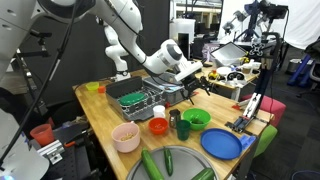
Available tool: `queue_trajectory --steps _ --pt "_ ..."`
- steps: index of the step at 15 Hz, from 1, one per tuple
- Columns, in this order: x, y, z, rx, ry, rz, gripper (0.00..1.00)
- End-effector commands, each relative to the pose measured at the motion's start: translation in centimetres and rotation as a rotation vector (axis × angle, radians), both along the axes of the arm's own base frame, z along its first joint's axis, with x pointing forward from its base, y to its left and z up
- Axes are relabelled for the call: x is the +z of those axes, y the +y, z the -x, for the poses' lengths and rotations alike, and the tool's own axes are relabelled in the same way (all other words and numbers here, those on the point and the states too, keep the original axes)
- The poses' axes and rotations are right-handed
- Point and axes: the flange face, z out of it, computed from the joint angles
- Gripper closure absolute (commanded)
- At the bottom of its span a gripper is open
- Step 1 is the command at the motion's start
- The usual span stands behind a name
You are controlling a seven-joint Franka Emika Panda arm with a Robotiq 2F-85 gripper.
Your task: Put the pepper on the blue plate into the green bowl
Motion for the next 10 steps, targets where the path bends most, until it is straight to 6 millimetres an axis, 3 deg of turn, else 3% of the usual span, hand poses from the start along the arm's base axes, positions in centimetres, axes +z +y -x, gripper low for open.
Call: queue_trajectory --steps 1,4,5,7,10 --pt "3.4 -0.5 3.0 -0.075 -0.035 -0.099 0.0" --pt "5.1 -1.0 6.0 -0.141 0.012 -0.237 0.0" --pt "4.6 -0.8 3.7 -0.129 -0.012 -0.156 0.0" --pt "5.0 -1.0 5.3 -0.151 0.01 -0.201 0.0" --pt "5.0 -0.9 5.6 -0.152 0.015 -0.209 0.0"
